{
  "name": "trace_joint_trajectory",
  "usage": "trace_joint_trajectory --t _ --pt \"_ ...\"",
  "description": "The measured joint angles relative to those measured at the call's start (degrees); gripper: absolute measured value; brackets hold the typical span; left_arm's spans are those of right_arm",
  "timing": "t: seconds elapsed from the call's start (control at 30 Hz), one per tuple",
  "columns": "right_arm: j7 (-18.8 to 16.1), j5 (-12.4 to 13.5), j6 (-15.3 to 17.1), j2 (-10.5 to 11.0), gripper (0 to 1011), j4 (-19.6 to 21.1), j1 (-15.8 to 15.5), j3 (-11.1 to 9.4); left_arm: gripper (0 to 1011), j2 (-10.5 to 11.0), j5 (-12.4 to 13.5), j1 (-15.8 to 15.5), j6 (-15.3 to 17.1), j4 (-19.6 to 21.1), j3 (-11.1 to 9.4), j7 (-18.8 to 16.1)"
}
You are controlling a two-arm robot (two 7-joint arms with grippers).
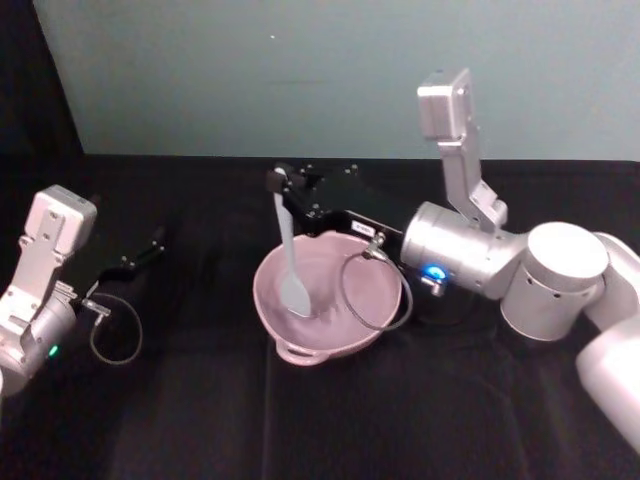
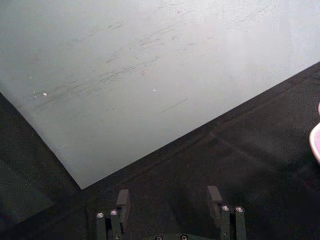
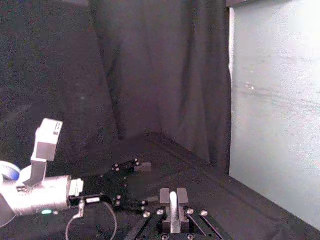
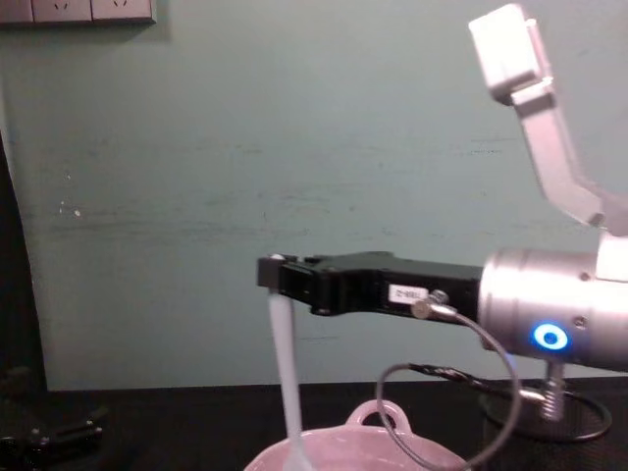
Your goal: Use the one hand to pick up the spoon and stir the clear water in the bowl.
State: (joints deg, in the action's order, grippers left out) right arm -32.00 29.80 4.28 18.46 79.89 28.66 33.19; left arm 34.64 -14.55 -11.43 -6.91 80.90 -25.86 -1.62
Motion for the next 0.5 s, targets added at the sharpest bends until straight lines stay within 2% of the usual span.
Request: trace_joint_trajectory --t 0.13,0.23,0.4,0.5 --pt "-0.49 -0.37 -0.29 -1.00 94 -2.20 1.59 0.58 1011 0.00 0.00 0.00 0.00 0.00 0.00 0.00" --pt "-1.20 -0.35 -0.83 -2.24 94 -5.68 3.48 0.70 1011 0.00 0.00 0.00 0.00 0.00 0.00 0.00" --pt "-1.35 -0.46 -1.62 -3.16 94 -9.83 5.46 0.35 1011 0.00 0.00 0.00 0.00 0.00 0.00 0.00" --pt "-1.30 -0.68 -1.87 -3.14 94 -10.65 5.82 0.00 1011 0.00 0.00 0.00 0.00 0.00 0.00 0.00"
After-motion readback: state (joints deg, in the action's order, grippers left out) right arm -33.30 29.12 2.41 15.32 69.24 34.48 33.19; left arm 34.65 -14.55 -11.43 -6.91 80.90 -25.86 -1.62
